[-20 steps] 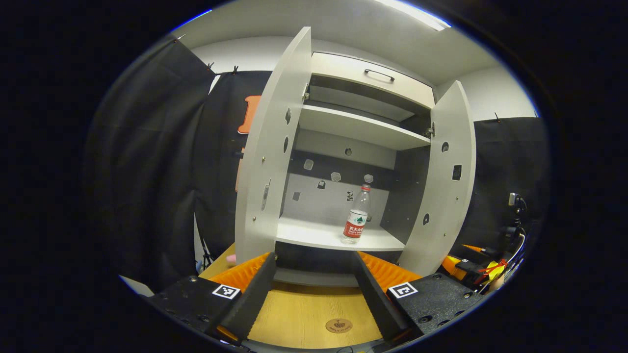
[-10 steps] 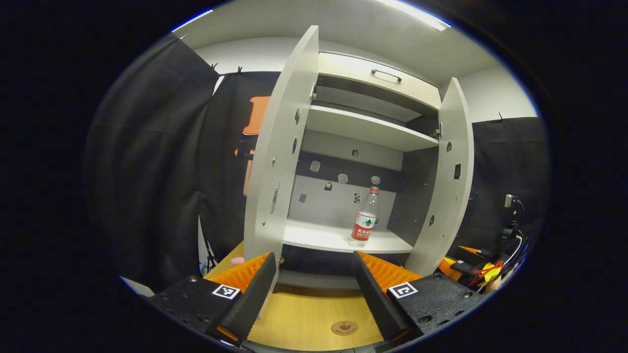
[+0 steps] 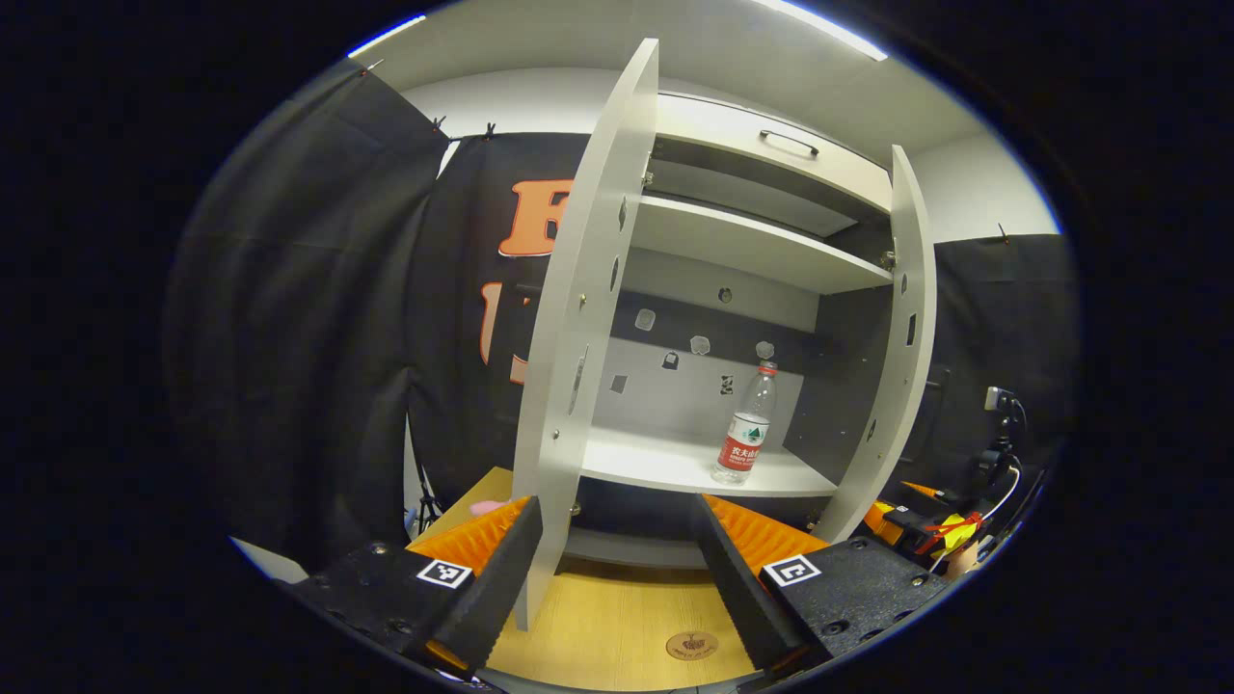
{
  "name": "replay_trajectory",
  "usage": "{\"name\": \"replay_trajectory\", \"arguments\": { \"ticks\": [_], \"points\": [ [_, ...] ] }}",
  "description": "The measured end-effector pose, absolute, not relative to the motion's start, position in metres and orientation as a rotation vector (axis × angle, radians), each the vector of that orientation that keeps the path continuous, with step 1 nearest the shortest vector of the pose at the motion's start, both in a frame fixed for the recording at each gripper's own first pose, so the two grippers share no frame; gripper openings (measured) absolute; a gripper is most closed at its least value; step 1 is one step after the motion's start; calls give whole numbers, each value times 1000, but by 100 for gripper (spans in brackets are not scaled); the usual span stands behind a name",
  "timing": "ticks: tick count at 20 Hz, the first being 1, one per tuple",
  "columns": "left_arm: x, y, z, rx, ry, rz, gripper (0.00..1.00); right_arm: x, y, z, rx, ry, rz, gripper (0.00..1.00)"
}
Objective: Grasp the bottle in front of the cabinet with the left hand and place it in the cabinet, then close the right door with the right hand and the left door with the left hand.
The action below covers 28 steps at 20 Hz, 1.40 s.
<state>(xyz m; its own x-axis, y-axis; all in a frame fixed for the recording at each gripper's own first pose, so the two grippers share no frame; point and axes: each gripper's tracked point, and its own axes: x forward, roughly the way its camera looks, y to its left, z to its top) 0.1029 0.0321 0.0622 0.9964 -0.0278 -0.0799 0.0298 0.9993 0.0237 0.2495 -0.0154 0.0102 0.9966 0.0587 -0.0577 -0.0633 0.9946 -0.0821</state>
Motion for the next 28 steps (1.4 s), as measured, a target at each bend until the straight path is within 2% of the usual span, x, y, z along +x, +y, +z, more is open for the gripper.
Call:
{"name": "replay_trajectory", "arguments": {
  "ticks": [7, 20, 28],
  "points": [
    [118, 42, 58, 30, 89, -28, 94, 301, 2, -3, -110, 60, 61, 97],
    [120, 43, 57, 43, 87, -50, 92, 301, -1, -2, -97, 56, 24, 97],
    [102, 88, 69, 37, 59, 44, 95, 300, 1, -1, -116, 53, 12, 97]
  ]
}}
